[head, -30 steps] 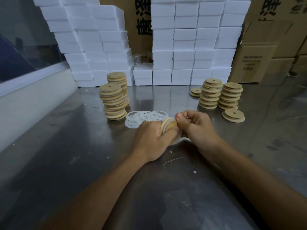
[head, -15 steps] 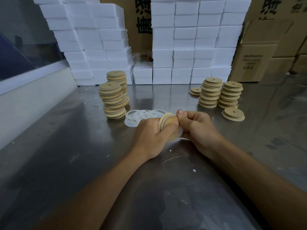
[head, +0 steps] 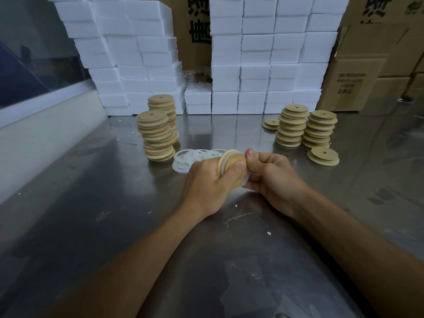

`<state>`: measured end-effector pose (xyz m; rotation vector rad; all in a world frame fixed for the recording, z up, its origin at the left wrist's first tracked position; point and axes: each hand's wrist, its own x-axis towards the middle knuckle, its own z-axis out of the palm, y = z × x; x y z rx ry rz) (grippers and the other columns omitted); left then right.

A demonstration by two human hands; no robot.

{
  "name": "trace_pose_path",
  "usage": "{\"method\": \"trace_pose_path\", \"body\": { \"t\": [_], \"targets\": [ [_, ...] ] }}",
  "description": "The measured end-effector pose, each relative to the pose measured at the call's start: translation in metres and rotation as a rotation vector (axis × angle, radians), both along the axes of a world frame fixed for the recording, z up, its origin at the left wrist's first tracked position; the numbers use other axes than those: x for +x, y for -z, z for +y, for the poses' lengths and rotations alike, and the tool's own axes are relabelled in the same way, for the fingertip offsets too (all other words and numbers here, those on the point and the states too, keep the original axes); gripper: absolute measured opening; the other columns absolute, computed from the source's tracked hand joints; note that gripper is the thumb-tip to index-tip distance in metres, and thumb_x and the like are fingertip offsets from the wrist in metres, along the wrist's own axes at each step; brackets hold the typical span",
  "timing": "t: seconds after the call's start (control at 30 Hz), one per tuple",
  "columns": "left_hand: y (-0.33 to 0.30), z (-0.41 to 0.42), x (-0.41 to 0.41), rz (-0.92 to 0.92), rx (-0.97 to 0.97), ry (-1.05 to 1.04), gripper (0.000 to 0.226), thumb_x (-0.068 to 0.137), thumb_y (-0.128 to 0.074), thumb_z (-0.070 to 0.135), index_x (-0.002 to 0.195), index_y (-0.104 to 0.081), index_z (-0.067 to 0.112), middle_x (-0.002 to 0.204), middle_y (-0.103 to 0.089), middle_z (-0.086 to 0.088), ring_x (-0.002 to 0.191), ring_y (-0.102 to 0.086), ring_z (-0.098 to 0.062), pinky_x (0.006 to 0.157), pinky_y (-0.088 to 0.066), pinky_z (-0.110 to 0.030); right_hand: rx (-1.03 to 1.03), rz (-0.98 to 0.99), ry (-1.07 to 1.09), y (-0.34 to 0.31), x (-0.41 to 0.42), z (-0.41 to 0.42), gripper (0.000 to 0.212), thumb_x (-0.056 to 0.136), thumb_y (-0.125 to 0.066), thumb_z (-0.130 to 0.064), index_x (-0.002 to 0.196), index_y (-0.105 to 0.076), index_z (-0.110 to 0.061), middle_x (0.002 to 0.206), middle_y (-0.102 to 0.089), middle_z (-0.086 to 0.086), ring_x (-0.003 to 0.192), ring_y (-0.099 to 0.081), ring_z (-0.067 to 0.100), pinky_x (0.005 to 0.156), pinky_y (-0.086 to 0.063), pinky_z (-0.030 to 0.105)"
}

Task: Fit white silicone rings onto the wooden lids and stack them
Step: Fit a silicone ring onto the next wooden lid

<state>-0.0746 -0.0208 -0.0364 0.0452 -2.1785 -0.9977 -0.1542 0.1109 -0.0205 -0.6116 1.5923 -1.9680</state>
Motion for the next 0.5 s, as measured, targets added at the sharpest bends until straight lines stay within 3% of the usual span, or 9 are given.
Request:
{"method": "trace_pose_path", "body": {
  "t": [0.2, 0.37, 0.43, 0.5],
  "targets": [
    [-0.001, -0.004, -0.004, 0.009, 0.211, 0.034, 0.056, 0.085, -0.054, 0.046, 0.081, -0.068, -0.009, 0.078, -0.067, -0.028, 0.078, -0.062, -0.042, 0.073, -0.051, -0.052, -0.022, -0.016, 0.0, 0.004, 0.001, -0.002, 0.026, 0.095, -0.059, -0.023, 0.089, -0.067, 0.001, 0.078, -0.073, 0.009, 0.075, -0.072, 0.016, 0.064, -0.056, 0.021],
    [0.001, -0.003, -0.005, 0.007, 0.195, 0.05, 0.059, 0.082, -0.054, 0.051, 0.081, -0.069, -0.005, 0.075, -0.069, -0.022, 0.075, -0.064, -0.037, 0.07, -0.052, -0.047, -0.01, 0.0, 0.028, 0.005, 0.002, -0.004, 0.032, 0.1, -0.053, -0.02, 0.106, -0.064, 0.009, 0.082, -0.067, 0.013, 0.078, -0.066, 0.018, 0.063, -0.055, 0.022],
    [0.002, -0.005, -0.006, -0.015, 0.213, 0.061, 0.052, 0.082, -0.058, 0.048, 0.079, -0.07, -0.003, 0.069, -0.069, -0.015, 0.066, -0.064, -0.03, 0.062, -0.053, -0.041, 0.015, 0.082, 0.086, 0.006, 0.006, -0.007, 0.026, 0.102, -0.051, -0.019, 0.098, -0.063, 0.004, 0.078, -0.067, 0.009, 0.073, -0.065, 0.015, 0.06, -0.054, 0.022],
    [0.003, -0.007, -0.005, -0.063, 0.246, 0.083, 0.043, 0.08, -0.064, 0.043, 0.077, -0.07, 0.0, 0.058, -0.064, -0.004, 0.052, -0.057, -0.015, 0.051, -0.047, -0.029, 0.084, 0.322, 0.2, 0.007, 0.011, -0.008, 0.019, 0.102, -0.049, -0.015, 0.088, -0.059, -0.006, 0.076, -0.065, 0.007, 0.07, -0.062, 0.016, 0.057, -0.054, 0.025]
  ]
}}
